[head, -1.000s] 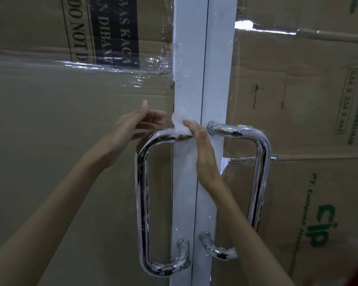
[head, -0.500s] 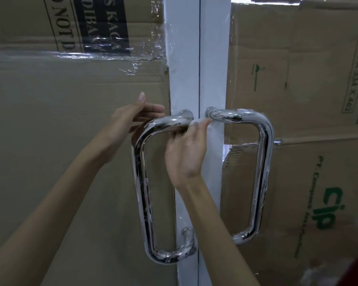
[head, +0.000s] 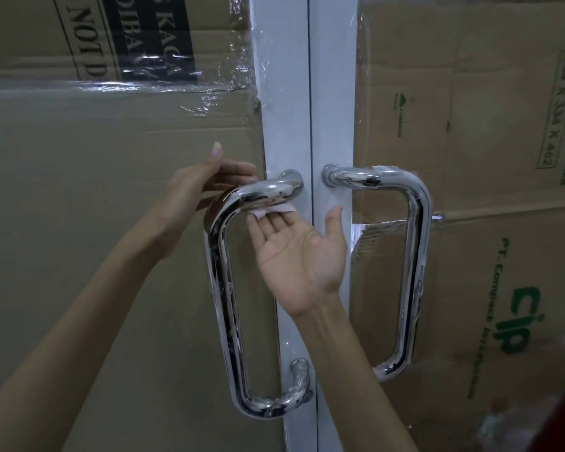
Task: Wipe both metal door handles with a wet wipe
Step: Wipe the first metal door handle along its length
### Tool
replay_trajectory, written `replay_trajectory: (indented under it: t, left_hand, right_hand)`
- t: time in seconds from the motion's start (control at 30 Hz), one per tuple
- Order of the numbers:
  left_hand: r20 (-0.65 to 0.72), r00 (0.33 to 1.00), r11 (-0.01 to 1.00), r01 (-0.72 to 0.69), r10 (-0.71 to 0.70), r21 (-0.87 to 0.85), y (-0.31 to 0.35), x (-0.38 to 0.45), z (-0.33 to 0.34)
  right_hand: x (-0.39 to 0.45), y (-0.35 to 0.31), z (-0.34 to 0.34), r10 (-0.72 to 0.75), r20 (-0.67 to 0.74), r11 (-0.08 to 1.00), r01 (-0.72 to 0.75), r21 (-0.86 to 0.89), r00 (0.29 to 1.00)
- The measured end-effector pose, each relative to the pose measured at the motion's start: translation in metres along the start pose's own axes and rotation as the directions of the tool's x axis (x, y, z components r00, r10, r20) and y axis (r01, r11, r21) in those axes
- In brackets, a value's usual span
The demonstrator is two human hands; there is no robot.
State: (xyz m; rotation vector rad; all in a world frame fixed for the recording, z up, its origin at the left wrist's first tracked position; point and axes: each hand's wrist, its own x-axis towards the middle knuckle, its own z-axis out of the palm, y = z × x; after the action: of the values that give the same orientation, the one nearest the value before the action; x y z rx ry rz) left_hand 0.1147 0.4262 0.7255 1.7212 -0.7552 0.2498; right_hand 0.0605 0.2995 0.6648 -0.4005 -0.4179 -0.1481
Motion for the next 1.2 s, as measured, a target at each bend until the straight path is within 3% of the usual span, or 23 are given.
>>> replay_trajectory:
  t: [0.07, 0.13, 0.27, 0.47, 0.6, 0.83, 1.0, 1.2]
  left_hand:
    - [0.004, 1.000, 1.000, -0.002, 0.002, -0.010, -0.001, 0.000, -0.001]
    - [0.009, 1.000, 1.000, 0.000, 0.000, -0.017, -0.002, 0.000, -0.002]
    - [-0.001, 1.000, 0.999, -0.017, 0.017, -0.030, -0.003, 0.000, -0.001]
    - [-0.075, 0.995, 0.978, -0.080, 0.066, -0.192, -0.009, -0.005, 0.018]
    - [-0.120, 0.991, 0.958, -0.091, 0.060, -0.272, -0.010, -0.004, 0.023]
    - [-0.213, 0.974, 0.937, -0.142, 0.075, -0.319, -0.009, -0.002, 0.028]
    - [-0.271, 0.959, 0.944, -0.163, 0.084, -0.287, -0.013, 0.003, 0.030]
    - [-0.349, 0.933, 0.938, -0.194, 0.086, -0.287, -0.015, 0.008, 0.033]
  right_hand:
    - [0.004, -0.002, 0.001, -0.108, 0.044, 0.993, 0.110, -0.039, 0.993]
    - [0.013, -0.003, 0.004, -0.199, 0.078, 0.946, 0.213, -0.247, 0.977]
    - [0.014, -0.001, 0.003, -0.261, 0.060, 0.613, 0.214, -0.761, 0.963]
    - [-0.006, 0.008, -0.017, -0.198, 0.320, 0.148, 0.351, -0.925, 0.927]
    - [0.007, -0.010, -0.019, -0.225, 0.275, 0.155, 0.313, -0.937, 0.935]
    - [0.011, -0.018, -0.022, -0.185, 0.398, 0.038, 0.412, -0.911, 0.898]
    - [0.029, -0.035, -0.026, -0.191, 0.275, 0.226, 0.315, -0.922, 0.942]
    - [0.043, -0.034, -0.033, -0.202, 0.232, 0.281, 0.284, -0.917, 0.951]
